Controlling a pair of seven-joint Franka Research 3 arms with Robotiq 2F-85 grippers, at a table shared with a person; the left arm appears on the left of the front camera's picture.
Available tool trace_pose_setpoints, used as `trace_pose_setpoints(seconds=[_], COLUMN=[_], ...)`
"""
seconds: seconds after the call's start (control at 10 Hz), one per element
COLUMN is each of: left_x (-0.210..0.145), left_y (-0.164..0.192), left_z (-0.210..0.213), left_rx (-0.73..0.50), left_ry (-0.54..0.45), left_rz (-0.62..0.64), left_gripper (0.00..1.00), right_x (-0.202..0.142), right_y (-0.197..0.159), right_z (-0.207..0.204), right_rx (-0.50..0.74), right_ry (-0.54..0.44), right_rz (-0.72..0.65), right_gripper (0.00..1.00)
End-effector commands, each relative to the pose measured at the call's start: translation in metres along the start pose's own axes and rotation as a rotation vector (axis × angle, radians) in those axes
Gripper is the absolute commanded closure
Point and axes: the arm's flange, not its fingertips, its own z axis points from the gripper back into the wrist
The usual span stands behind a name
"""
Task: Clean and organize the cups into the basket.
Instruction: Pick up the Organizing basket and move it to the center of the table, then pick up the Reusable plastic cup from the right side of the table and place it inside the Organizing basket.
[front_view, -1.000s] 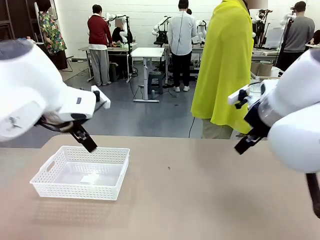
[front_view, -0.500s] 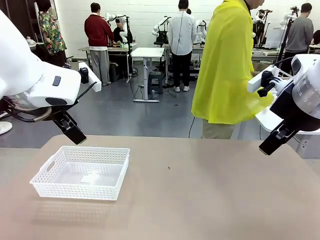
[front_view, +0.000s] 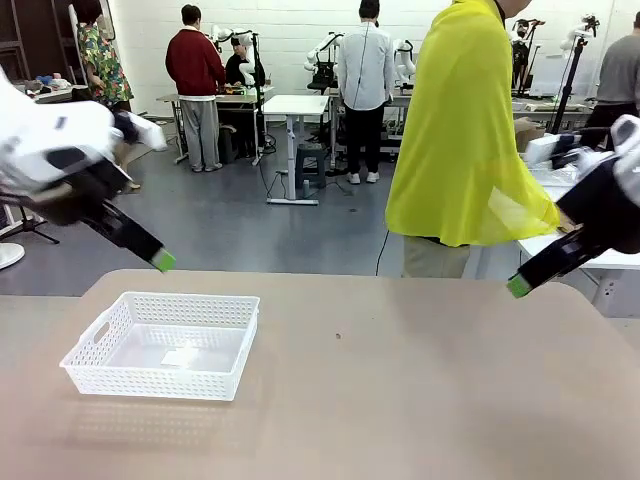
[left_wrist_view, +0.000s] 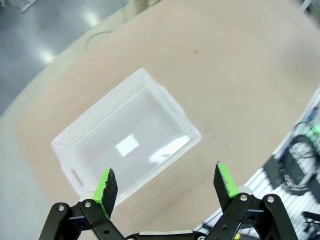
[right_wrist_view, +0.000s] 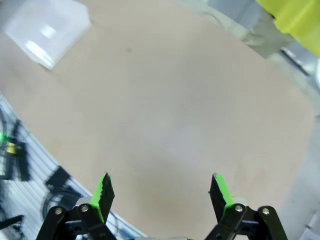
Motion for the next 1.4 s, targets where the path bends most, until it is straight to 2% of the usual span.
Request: trace_pose_setpoints(seconds=[0.0,0.2,0.4,0.5,0.6,1.0,1.3], left_x=[-0.014,-0.039,-0.079,-0.102,-0.122,-0.187,-0.220], left_y=[0.047,0.096,0.148,0.169,0.185,0.223,0.236], left_z=[0.010,0.006,0.007,0.007,0.011,0.042,0.061], left_rx=[-0.643,-0.786,-0.698,-0.700,-0.692,-0.560,-0.468], left_ry=[-0.249,-0.294,-0.308,-0.310,-0.309,-0.313,-0.325], left_rz=[0.491,0.690,0.871,0.948,0.995,1.136,1.207], left_gripper=[0.00,0.00,0.00,0.00,0.00,0.00,0.00], right_x=[-0.039,-0.074,-0.112,-0.131,-0.146,-0.192,-0.229], right_y=[-0.054,-0.106,-0.152,-0.173,-0.188,-0.225,-0.252], right_z=[-0.015,-0.020,-0.017,-0.015,-0.013,0.015,0.046], right_rx=[0.621,0.897,0.960,0.978,0.980,0.845,0.775], right_ry=[-0.176,-0.279,-0.276,-0.300,-0.299,-0.213,-0.265], right_rz=[-0.304,-0.478,-0.606,-0.671,-0.715,-0.839,-0.943], right_gripper=[0.00,0.00,0.00,0.00,0.00,0.00,0.00])
